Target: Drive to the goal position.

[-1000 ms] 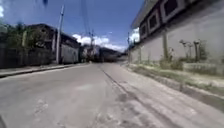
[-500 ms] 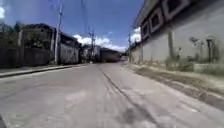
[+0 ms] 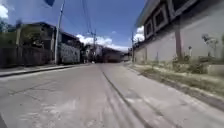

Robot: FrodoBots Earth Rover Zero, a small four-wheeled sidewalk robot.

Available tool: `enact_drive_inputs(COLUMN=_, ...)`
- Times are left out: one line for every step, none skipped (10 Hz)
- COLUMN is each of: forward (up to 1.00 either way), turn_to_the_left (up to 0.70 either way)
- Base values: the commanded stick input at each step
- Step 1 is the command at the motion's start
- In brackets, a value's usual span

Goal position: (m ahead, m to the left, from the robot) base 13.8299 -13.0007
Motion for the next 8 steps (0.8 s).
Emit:
enact_drive_inputs(forward=1.00, turn_to_the_left=0.12)
enact_drive_inputs(forward=1.00, turn_to_the_left=0.03)
enact_drive_inputs(forward=1.00, turn_to_the_left=0.03)
enact_drive_inputs(forward=1.00, turn_to_the_left=0.03)
enact_drive_inputs(forward=1.00, turn_to_the_left=0.03)
enact_drive_inputs(forward=1.00, turn_to_the_left=0.02)
enact_drive_inputs(forward=1.00, turn_to_the_left=0.02)
enact_drive_inputs(forward=1.00, turn_to_the_left=0.02)
